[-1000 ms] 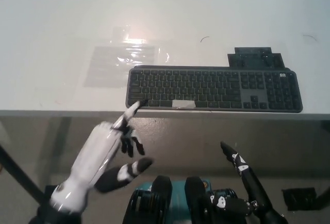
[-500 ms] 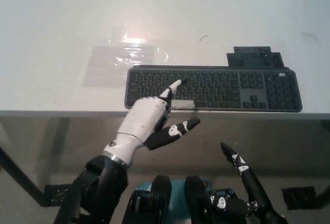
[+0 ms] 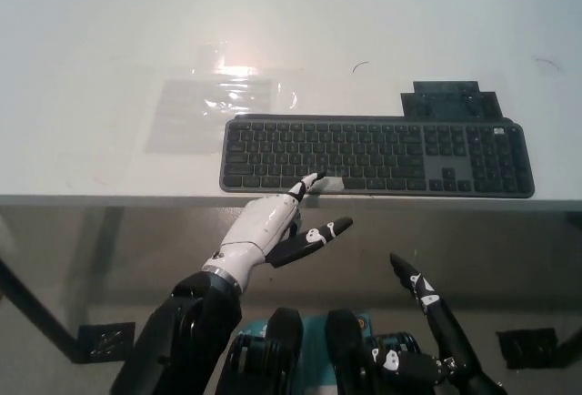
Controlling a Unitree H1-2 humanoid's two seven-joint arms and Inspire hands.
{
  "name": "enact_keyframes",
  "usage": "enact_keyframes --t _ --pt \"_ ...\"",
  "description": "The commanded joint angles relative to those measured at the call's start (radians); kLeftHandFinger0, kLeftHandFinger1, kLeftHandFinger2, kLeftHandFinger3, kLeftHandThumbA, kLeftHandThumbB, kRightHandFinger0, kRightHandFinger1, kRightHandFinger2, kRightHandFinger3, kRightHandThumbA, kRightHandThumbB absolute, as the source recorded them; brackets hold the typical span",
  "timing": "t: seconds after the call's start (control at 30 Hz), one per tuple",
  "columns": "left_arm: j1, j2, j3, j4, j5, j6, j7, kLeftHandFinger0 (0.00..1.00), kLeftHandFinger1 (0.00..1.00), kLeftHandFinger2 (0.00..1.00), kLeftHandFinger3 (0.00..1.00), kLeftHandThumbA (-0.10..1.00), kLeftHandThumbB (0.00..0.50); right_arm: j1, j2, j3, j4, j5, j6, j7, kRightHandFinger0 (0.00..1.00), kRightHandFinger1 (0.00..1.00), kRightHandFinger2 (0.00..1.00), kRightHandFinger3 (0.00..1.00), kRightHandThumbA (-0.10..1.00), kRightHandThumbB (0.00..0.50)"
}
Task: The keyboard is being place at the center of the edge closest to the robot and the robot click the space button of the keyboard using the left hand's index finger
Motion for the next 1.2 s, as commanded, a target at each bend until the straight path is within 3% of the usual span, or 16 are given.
enact_keyframes --t 0.0,0.17,0.37,0.67,0.73,0.83,0.9,1.0,1.17 --pt "-0.045 -0.008 -0.011 0.024 0.007 0.005 0.065 0.02 0.05 0.13 1.0 1.0 0.34 -0.003 0.0 -0.001 -0.038 0.001 -0.026 0.0 1.0 1.0 1.0 1.0 0.97 0.362" --pt "-0.078 -0.006 -0.011 0.055 -0.005 0.007 0.068 0.0 0.04 0.12 1.0 1.0 0.329 -0.01 -0.001 -0.001 -0.026 -0.001 -0.041 -0.003 1.0 1.0 1.0 1.0 0.96 0.352" --pt "-0.077 -0.018 -0.035 0.105 -0.002 -0.004 0.083 0.04 0.13 0.2 1.0 1.0 0.315 -0.013 -0.004 -0.002 -0.034 -0.001 -0.034 0.0 1.0 1.0 1.0 1.0 0.96 0.355" --pt "-0.022 -0.043 -0.127 0.281 0.022 -0.043 0.161 0.0 0.06 0.07 1.0 1.0 0.335 -0.017 -0.012 -0.003 -0.049 -0.01 -0.02 0.001 1.0 1.0 1.0 1.0 0.95 0.344" --pt "-0.01 -0.043 -0.154 0.327 0.027 -0.046 0.175 0.02 0.1 0.11 1.0 1.0 0.342 -0.022 -0.011 -0.004 -0.038 -0.009 -0.033 -0.004 1.0 1.0 1.0 1.0 0.94 0.346" --pt "0.008 -0.044 -0.181 0.367 0.035 -0.065 0.216 0.0 0.0 0.02 1.0 1.0 0.329 -0.026 -0.009 -0.005 -0.035 -0.008 -0.033 -0.005 1.0 1.0 1.0 1.0 0.94 0.354" --pt "0.021 -0.047 -0.192 0.395 0.027 -0.065 0.227 0.03 0.01 0.14 1.0 1.0 0.32 -0.027 -0.008 -0.008 -0.034 -0.001 -0.031 -0.005 1.0 1.0 1.0 1.0 0.94 0.359" --pt "0.023 -0.042 -0.211 0.444 0.027 -0.086 0.266 0.02 0.0 0.14 1.0 1.0 0.338 -0.025 -0.008 -0.007 -0.044 -0.008 -0.023 -0.006 1.0 1.0 1.0 1.0 0.94 0.355" --pt "0.004 -0.029 -0.228 0.507 0.016 -0.103 0.285 0.07 0.08 0.28 1.0 1.0 0.339 -0.033 -0.006 -0.006 -0.035 -0.007 -0.024 -0.006 1.0 1.0 1.0 1.0 0.93 0.353"
